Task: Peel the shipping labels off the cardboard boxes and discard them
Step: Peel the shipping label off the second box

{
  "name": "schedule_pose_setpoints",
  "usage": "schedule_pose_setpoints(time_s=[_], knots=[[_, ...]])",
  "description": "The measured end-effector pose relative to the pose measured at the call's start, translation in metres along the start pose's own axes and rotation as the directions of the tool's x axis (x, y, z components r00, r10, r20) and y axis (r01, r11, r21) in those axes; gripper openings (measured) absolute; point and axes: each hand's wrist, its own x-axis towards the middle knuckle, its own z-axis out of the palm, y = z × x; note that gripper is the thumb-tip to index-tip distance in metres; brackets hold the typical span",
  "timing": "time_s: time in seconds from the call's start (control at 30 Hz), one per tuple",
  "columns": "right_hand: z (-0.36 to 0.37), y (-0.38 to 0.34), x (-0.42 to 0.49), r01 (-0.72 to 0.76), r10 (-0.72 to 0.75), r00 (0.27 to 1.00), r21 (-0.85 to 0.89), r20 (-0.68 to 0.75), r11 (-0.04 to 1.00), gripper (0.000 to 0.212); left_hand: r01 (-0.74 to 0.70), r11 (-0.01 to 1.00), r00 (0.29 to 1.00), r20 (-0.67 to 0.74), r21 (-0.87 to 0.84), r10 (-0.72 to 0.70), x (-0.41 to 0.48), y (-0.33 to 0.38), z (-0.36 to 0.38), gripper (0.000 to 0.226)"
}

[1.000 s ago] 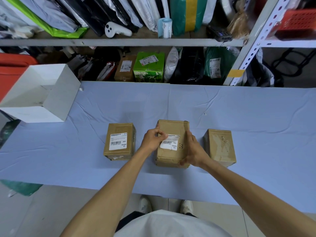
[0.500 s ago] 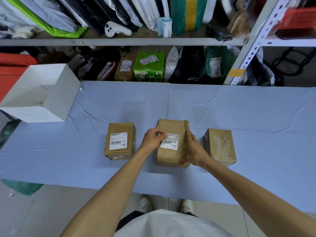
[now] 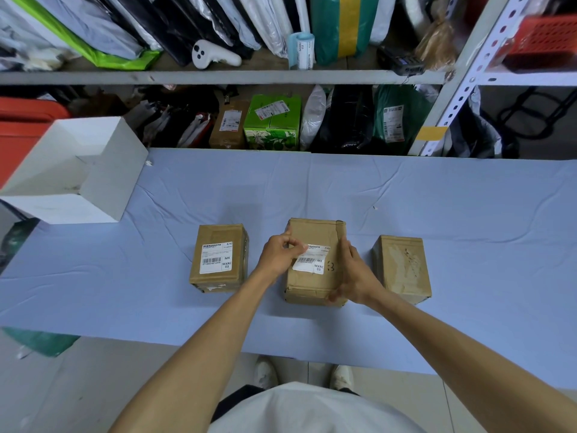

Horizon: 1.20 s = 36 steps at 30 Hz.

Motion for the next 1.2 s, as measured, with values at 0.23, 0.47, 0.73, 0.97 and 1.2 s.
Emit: schedule_pose_setpoints(time_s=[0.23, 0.47, 0.73, 0.97, 1.2], knots=[[-0.0011, -0.0013, -0.0004, 0.013, -0.013, 1.000, -0.016, -0.003, 1.000, 0.149, -0.001, 1.000, 1.000, 0.005, -0.001, 0.001, -0.0001, 0.0006, -0.0003, 0.014], [-0.0006, -0.0006, 0.0007, 0.007, -0.007, 1.000, 0.002, -0.011, 1.000, 0.148, 0.003, 1.000, 1.000, 0.015, -0.016, -0.002, 0.0004, 0.0005, 0.0001, 0.014], [0.0000, -0.0005, 0.0009, -0.008, 0.008, 1.000, -0.001, -0.002, 1.000, 0.150, 0.017, 0.999, 1.000, 0.021, -0.039, -0.016, -0.0015, 0.0033, 0.0003, 0.010], [-0.0011, -0.0015, 0.0005, 0.006, -0.006, 1.000, -0.027, -0.008, 1.000, 0.149, 0.021, 0.998, 0.999, 0.031, -0.055, -0.020, -0.0031, 0.0058, -0.0004, 0.012], [-0.0008, -0.0016, 0.0006, 0.002, -0.003, 1.000, -0.016, -0.011, 1.000, 0.149, 0.023, 0.998, 0.999, 0.043, -0.054, -0.021, -0.0037, 0.0068, -0.0016, 0.014]])
